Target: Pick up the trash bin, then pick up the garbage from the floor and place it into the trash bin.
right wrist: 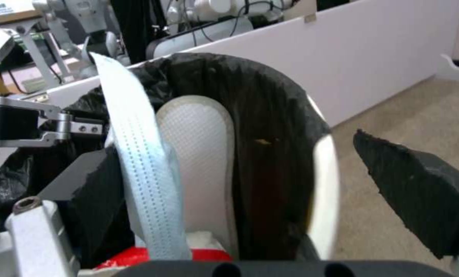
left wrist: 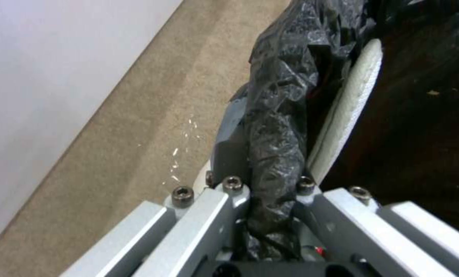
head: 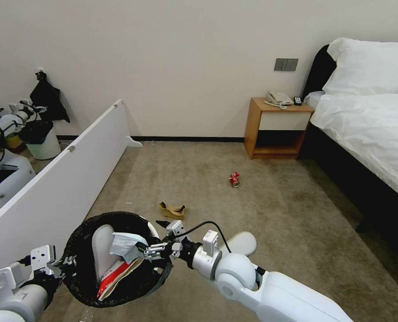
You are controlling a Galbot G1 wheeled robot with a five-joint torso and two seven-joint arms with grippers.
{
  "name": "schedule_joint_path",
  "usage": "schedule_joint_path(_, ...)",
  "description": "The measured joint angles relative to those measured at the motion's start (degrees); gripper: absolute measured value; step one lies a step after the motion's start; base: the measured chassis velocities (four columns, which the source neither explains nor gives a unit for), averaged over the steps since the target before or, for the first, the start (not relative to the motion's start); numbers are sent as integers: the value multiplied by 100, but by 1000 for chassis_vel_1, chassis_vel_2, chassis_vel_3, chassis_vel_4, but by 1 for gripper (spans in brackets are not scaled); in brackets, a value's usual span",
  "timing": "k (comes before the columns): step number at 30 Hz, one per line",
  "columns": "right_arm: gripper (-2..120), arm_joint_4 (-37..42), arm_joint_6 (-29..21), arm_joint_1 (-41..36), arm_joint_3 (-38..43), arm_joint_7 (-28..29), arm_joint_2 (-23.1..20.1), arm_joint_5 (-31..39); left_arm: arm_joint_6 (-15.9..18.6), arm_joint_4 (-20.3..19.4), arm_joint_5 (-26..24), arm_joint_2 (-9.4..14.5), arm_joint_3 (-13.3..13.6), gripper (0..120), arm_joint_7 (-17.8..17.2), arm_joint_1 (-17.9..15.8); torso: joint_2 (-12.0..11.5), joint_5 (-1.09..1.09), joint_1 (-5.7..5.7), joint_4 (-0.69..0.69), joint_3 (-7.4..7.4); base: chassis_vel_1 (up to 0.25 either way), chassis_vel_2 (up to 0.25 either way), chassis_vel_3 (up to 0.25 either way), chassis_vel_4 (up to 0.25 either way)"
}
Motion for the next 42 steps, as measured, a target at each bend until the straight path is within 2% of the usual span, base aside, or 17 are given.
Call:
schedule_joint_path(7, 100, -164, -22, 17, -62, -96, -127, -747, 2, -51, -22, 29, 5, 1, -41, 8, 0, 0, 0, 0, 0, 0, 0, 0, 0)
schedule_joint_path(10, 100, -181, -32, -28, -88, -161, -213, -812, 2, -52, -32, 37, -2, 1, -44, 13, 0, 0, 0, 0, 0, 0, 0, 0, 0)
schedule_joint_path(20, 100, -197, -61, -233, -255, -310, -464, -907, 7, -62, -118, 75, -15, 1, -53, 50, 0, 0, 0, 0, 0, 0, 0, 0, 0)
schedule_joint_path(34, 100, -134, -77, -331, -409, -320, -619, -881, 8, -48, -439, 348, -61, 1, -168, 136, 0, 0, 0, 0, 0, 0, 0, 0, 0)
schedule_joint_path(42, 100, 23, -88, -428, -468, -304, -714, -859, 9, -10, -511, 401, -94, 1, -211, 87, 0, 0, 0, 0, 0, 0, 0, 0, 0)
